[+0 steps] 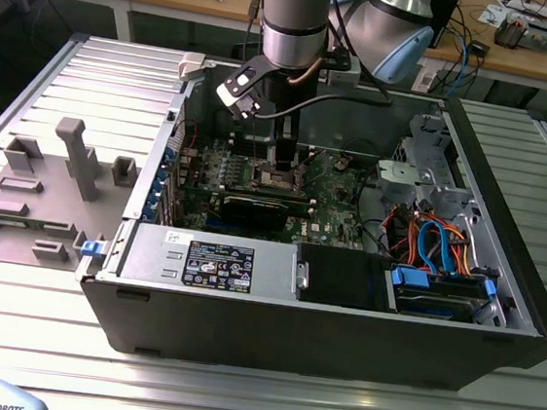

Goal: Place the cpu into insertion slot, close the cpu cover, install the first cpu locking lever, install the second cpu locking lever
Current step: 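Place the cpu into insertion slot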

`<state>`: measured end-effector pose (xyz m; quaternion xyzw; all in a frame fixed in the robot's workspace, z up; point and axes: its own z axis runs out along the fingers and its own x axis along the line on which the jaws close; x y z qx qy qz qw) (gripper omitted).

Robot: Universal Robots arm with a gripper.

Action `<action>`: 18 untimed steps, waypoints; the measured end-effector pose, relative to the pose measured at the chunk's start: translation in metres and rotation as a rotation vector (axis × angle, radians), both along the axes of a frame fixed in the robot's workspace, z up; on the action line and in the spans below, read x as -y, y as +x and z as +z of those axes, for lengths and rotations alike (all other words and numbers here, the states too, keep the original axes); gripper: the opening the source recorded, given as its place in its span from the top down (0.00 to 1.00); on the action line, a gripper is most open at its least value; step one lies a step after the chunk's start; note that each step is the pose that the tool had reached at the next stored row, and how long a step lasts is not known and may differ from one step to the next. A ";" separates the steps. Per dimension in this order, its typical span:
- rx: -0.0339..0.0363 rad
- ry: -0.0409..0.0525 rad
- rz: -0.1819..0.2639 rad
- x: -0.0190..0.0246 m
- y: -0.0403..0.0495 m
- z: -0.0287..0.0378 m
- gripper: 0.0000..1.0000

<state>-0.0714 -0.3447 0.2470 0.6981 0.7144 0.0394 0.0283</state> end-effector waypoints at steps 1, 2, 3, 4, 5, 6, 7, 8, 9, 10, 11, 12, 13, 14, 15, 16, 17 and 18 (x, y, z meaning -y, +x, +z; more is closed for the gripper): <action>0.0000 0.0000 0.000 0.0000 0.0000 0.0000 0.46; 0.0000 0.0000 0.000 0.0000 0.0000 -0.0001 0.46; 0.0002 0.0003 0.000 0.0000 0.0000 -0.0004 0.46; 0.0003 0.0003 0.000 -0.0001 0.0001 -0.0012 0.46; 0.0001 0.0001 0.000 0.0000 0.0000 -0.0018 0.46; 0.0004 0.0002 0.000 0.0000 0.0000 -0.0037 0.46; 0.0004 0.0000 0.000 0.0000 0.0000 -0.0058 0.46; 0.0006 0.0001 0.000 0.0000 0.0000 -0.0088 0.46; 0.0007 0.0001 0.000 0.0000 0.0000 -0.0110 0.46; 0.0006 0.0000 0.000 0.0000 0.0000 -0.0125 0.46; 0.0006 -0.0001 0.000 0.0000 0.0000 -0.0145 0.46; 0.0006 -0.0006 0.000 0.0000 0.0000 -0.0162 0.46; 0.0006 -0.0011 0.000 0.0000 0.0000 -0.0181 0.46; 0.0007 -0.0023 0.000 0.0000 -0.0001 -0.0197 0.46; 0.0007 -0.0044 0.000 0.0000 -0.0001 -0.0210 0.46; 0.0007 -0.0098 0.000 -0.0002 -0.0001 -0.0221 0.46; 0.0006 -0.0177 0.000 -0.0003 -0.0001 -0.0233 0.46; 0.0007 -0.0210 0.000 -0.0007 -0.0002 -0.0246 0.46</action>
